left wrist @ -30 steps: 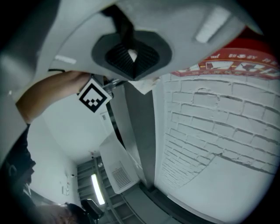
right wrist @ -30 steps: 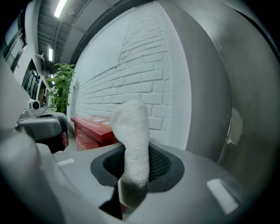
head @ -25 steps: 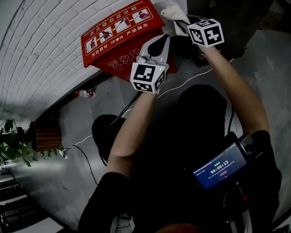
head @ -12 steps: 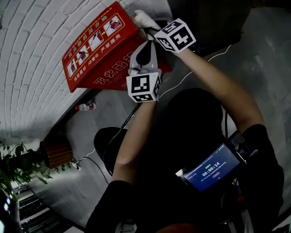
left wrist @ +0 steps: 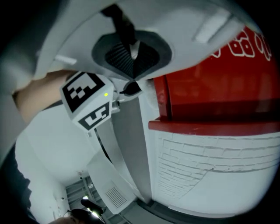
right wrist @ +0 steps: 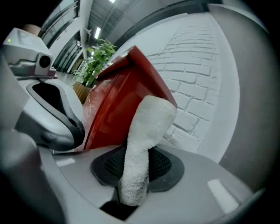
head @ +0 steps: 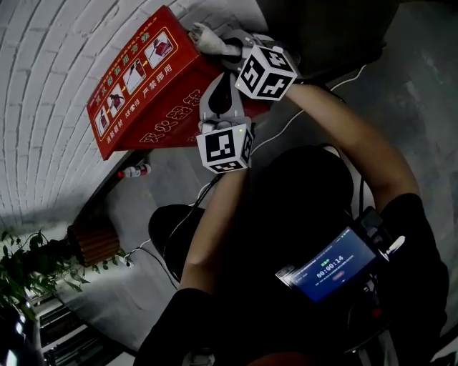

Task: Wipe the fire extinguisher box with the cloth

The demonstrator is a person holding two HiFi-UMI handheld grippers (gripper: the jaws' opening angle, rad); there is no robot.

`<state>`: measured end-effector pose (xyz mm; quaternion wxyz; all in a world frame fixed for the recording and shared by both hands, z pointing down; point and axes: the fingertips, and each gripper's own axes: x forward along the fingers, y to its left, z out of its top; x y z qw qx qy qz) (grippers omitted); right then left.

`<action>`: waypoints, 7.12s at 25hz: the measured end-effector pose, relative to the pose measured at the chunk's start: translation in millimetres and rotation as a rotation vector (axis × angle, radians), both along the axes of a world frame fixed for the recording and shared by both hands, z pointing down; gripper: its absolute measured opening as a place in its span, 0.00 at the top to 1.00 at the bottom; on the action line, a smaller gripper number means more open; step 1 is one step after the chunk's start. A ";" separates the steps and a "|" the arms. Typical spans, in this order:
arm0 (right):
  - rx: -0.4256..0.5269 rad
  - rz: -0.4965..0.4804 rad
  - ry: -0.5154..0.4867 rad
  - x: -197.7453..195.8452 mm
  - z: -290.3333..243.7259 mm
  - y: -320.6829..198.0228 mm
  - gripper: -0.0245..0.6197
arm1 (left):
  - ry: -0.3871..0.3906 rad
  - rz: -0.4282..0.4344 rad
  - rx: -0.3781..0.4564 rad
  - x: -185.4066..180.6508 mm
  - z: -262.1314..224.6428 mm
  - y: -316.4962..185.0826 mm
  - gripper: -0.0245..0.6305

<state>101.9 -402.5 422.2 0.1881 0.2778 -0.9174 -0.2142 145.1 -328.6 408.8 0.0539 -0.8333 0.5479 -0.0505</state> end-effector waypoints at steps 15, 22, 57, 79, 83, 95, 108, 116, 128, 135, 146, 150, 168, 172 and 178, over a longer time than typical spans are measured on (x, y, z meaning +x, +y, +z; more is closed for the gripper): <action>0.167 -0.125 0.284 -4.6 52.7 8.2 0.82 | -0.033 -0.044 -0.027 -18.2 36.2 -3.2 0.96; 0.281 -0.130 0.497 -0.2 79.3 12.7 0.82 | -0.076 -0.062 -0.075 -21.4 58.4 -4.4 0.96; 0.373 -0.053 0.792 5.0 249.7 6.9 0.82 | -0.048 -0.059 -0.257 -26.4 203.4 4.2 0.96; 0.198 -0.143 0.887 9.3 360.2 23.4 0.82 | -0.069 -0.064 -0.390 -33.5 271.6 -1.7 0.96; 0.186 -0.149 0.918 10.7 380.3 25.6 0.82 | -0.078 -0.062 -0.396 -34.0 273.0 -0.9 0.96; 0.120 -0.224 1.074 25.5 423.2 38.2 0.82 | -0.083 -0.067 -0.395 -38.4 264.9 3.2 0.96; 0.101 -0.111 0.910 38.8 351.3 42.0 0.81 | -0.085 -0.084 -0.310 -53.5 230.1 23.1 0.96; 0.357 -0.058 0.907 71.1 230.9 57.4 0.81 | -0.078 -0.087 -0.189 -45.1 154.1 42.0 0.96; 0.608 -0.042 0.862 58.9 31.1 134.1 0.81 | -0.020 -0.075 0.030 -57.0 7.3 91.0 0.96; 0.698 -0.053 0.813 34.3 -49.0 168.1 0.81 | -0.003 -0.117 0.112 -87.7 -57.6 111.2 0.96; 0.794 -0.107 0.701 -39.8 -143.7 211.3 0.81 | -0.053 -0.238 0.199 -171.1 -140.3 154.0 0.96; 0.808 -0.114 0.706 -69.4 -157.4 215.3 0.81 | -0.063 -0.276 0.195 -203.8 -157.1 165.2 0.96; 0.682 -0.067 0.668 -216.7 -175.7 228.3 0.81 | -0.027 -0.334 0.130 -344.0 -184.9 186.4 0.96; 0.661 -0.067 0.639 -256.9 -174.2 235.6 0.81 | -0.047 -0.355 0.142 -375.0 -189.4 187.5 0.96; 0.593 -0.061 0.520 -310.9 -174.4 249.3 0.81 | -0.059 -0.402 0.132 -425.7 -182.2 193.5 0.96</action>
